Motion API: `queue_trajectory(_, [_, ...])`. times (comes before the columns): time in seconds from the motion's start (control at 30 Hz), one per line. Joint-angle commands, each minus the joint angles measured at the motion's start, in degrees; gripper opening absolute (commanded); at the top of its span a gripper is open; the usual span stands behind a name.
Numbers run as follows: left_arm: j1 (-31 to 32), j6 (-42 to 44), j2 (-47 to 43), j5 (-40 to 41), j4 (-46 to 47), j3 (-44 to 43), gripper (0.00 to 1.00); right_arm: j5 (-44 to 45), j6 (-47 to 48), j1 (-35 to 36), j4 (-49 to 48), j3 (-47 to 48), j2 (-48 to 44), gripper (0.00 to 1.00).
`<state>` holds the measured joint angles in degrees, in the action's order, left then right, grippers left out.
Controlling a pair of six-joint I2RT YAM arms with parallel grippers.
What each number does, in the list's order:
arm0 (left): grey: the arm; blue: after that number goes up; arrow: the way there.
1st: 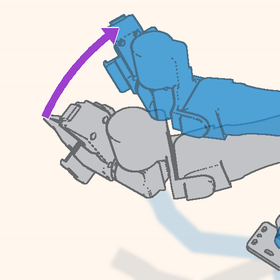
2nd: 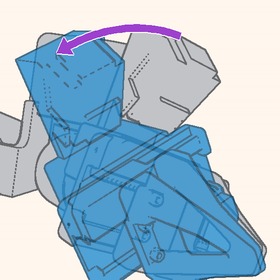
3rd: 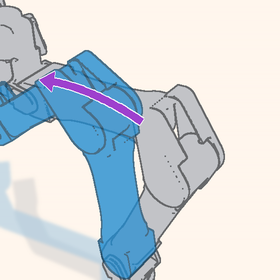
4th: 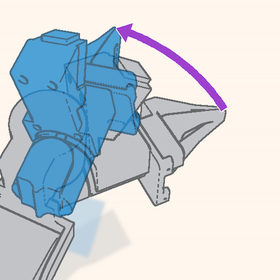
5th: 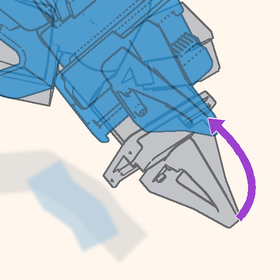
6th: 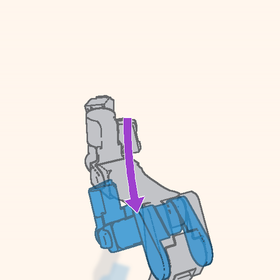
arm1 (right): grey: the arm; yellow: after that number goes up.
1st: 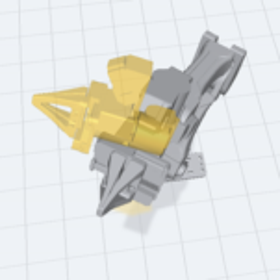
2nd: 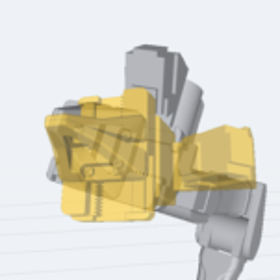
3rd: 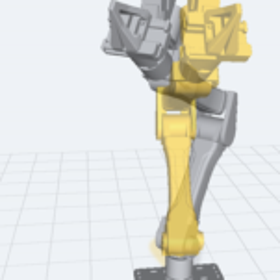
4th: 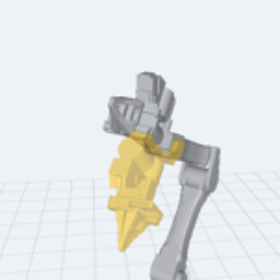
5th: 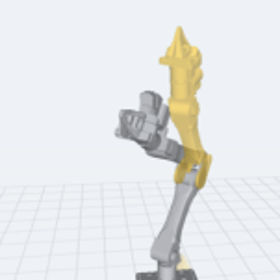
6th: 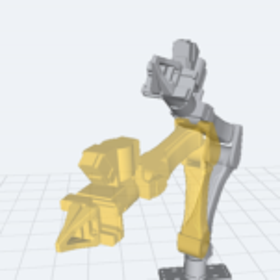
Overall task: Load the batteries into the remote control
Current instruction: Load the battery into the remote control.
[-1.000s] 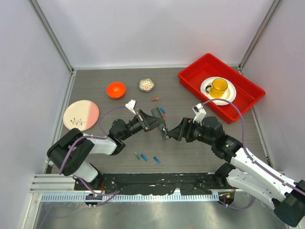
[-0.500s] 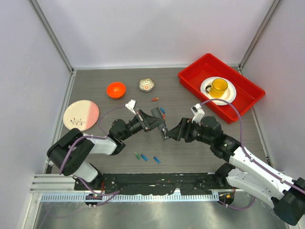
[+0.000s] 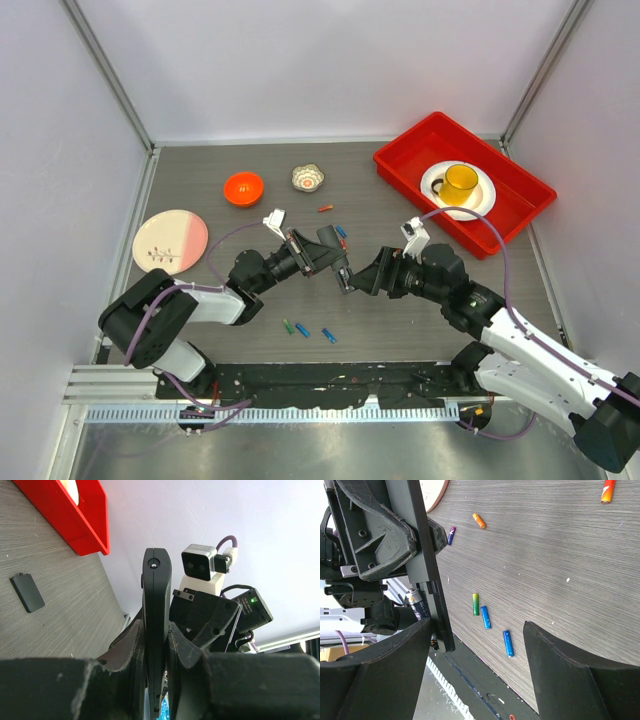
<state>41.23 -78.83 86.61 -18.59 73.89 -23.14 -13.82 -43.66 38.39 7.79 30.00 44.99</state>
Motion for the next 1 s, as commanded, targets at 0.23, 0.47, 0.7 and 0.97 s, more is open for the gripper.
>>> queue_trajectory(0.23, [0.16, 1.13, -0.47, 0.57, 14.71, -1.12, 0.0, 0.11, -1.87, -0.25, -3.48, 3.31, -1.75, 0.81])
queue_trajectory(0.47, [0.25, 1.31, -0.39, 0.31, 14.71, -1.39, 0.0, -0.41, -7.92, -0.25, -11.82, 0.86, 0.36, 0.81])
queue_trajectory(0.7, [0.25, 1.31, -0.65, 0.31, 14.71, -1.3, 0.0, -2.17, -13.73, -0.42, -21.76, -1.87, 4.48, 0.81])
queue_trajectory(0.97, [0.25, 1.75, -1.35, 0.48, 14.71, -1.12, 0.0, -2.87, -15.84, -1.04, -24.66, -3.37, 5.55, 0.8])
